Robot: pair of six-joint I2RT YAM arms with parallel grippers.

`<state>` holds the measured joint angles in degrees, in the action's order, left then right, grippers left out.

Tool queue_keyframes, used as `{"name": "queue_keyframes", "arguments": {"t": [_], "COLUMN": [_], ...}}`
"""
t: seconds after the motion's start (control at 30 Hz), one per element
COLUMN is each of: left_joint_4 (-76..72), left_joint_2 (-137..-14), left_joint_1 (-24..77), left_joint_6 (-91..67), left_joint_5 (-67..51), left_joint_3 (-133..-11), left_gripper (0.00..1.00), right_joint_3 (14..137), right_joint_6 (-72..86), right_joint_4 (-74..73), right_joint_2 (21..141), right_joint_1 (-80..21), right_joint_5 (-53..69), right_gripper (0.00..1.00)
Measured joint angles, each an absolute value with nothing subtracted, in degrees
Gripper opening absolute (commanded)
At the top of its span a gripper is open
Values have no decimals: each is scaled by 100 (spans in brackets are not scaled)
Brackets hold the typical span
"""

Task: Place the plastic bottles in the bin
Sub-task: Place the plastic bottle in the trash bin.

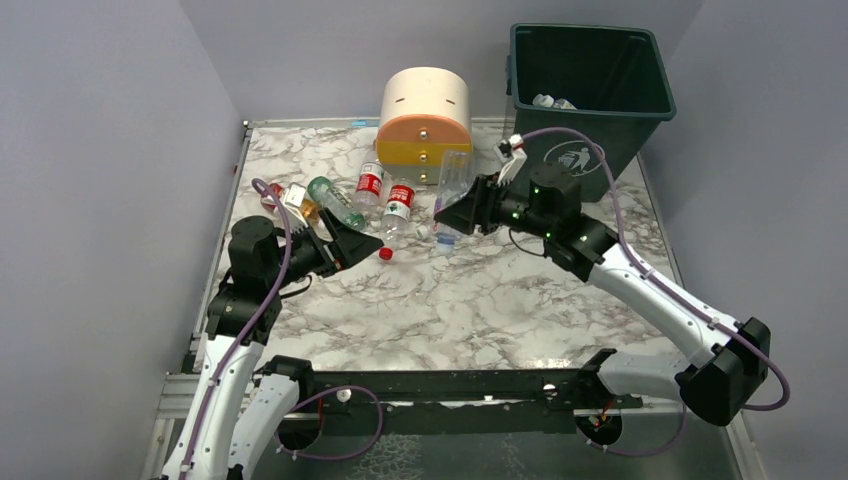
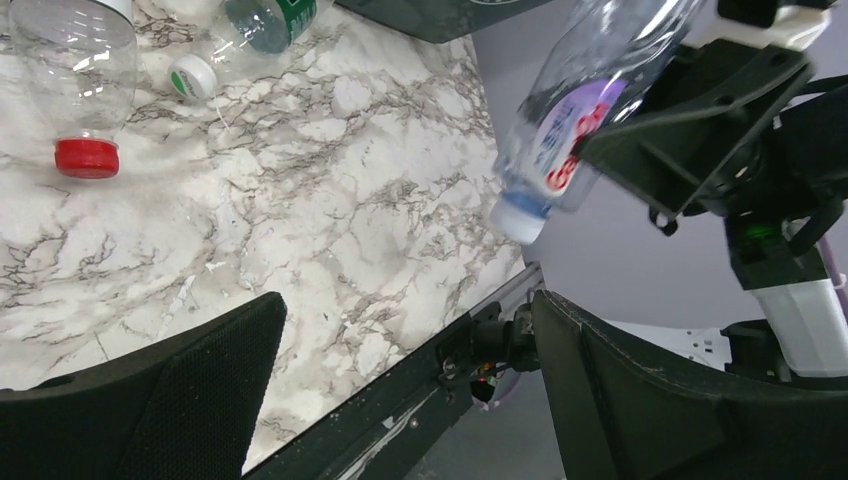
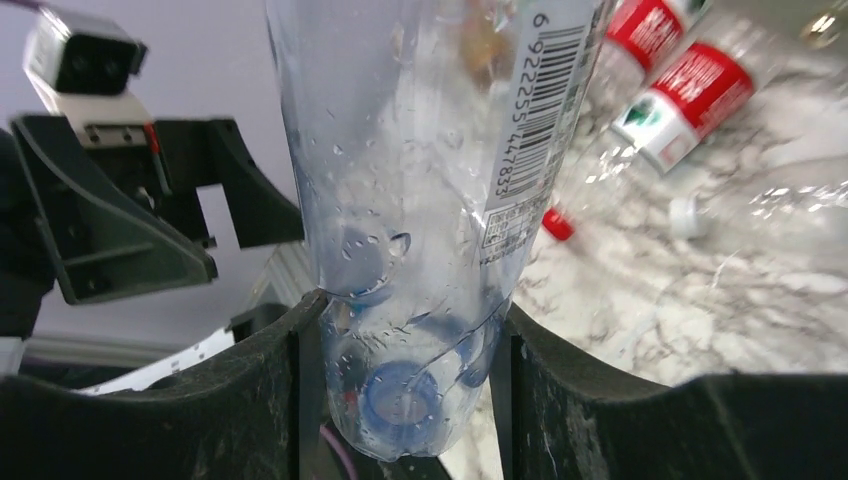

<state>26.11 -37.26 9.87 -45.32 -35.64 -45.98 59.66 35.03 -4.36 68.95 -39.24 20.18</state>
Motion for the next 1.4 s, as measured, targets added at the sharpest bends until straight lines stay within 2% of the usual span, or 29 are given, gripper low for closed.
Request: {"name": "queue_keyframes", "arguments": {"t": [0.33,0.73,1.1,1.4], "left_joint_4": [2552,2447,2329,1900], "left_joint_2": [-3874,-3881,-3839,-4106], "left_joint_1": [987,987,987,987], "left_joint_6": [-4495,-4488,-4346,-4340], "left_joint_5": [-3564,-3577,-3846,-4060], "left_joint_3": [-4386,-4075,-3334,-2871], "left_gripper": [99,99,99,99], "right_joint_3": [7524,9078,10444,10969], "right_joint_6": [3098,3863,4038,3734], "right_joint_4": [-781,178,493,351], "right_joint_2": [7137,8366,9850,10289], "right_joint_1": [-2696,-32,528,574], "right_joint_5": [2158,3236,3474,3474], "right_gripper": [55,55,55,55]}}
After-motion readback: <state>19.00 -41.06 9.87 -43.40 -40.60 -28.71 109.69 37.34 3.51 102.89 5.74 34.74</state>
